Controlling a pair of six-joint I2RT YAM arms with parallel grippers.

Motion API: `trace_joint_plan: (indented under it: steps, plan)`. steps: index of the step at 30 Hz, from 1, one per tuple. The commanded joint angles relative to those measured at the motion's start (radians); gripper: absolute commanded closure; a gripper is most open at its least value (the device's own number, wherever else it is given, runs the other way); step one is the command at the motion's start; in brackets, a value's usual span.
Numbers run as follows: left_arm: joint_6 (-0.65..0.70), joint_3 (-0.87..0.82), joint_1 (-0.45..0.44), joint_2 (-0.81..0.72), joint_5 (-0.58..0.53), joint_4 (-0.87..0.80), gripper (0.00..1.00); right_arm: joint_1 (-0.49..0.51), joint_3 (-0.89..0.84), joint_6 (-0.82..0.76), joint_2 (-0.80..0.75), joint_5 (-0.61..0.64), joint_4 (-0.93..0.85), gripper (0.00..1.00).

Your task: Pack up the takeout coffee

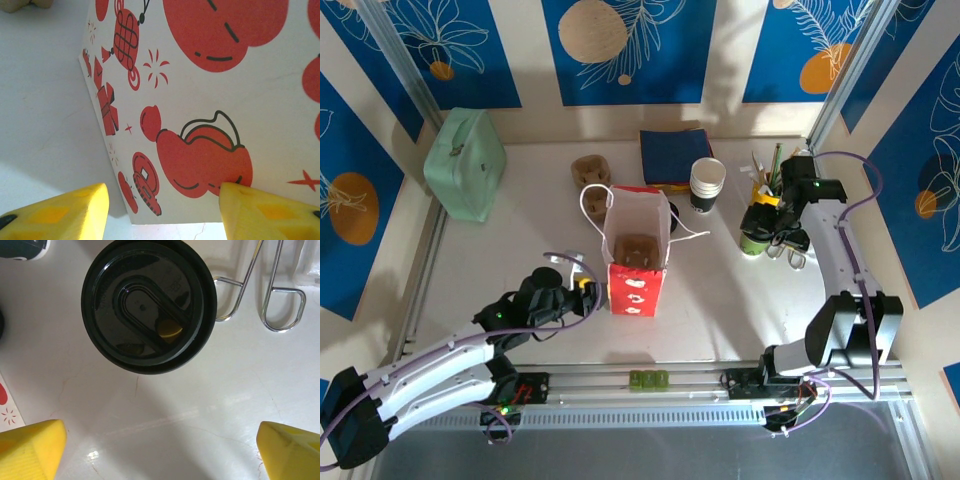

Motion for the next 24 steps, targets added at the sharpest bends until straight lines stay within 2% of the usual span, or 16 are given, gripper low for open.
trace_joint_plan:
  steps: [1,7,18,24]
  plan:
    - [0.029,0.007,-0.009,-0.013,-0.013,-0.012,0.40,0.001,0.054,-0.029,0.031,-0.025,-0.002,0.04]
    - [0.037,0.007,-0.008,-0.034,-0.025,-0.027,0.39,0.003,0.098,-0.037,0.098,-0.019,-0.016,0.04]
    - [0.034,-0.001,-0.007,-0.049,-0.042,-0.041,0.39,0.006,0.161,-0.064,0.196,-0.017,-0.035,0.12]
    - [0.029,-0.002,-0.009,-0.050,-0.048,-0.045,0.39,0.005,0.179,-0.069,0.229,-0.013,-0.046,0.13]
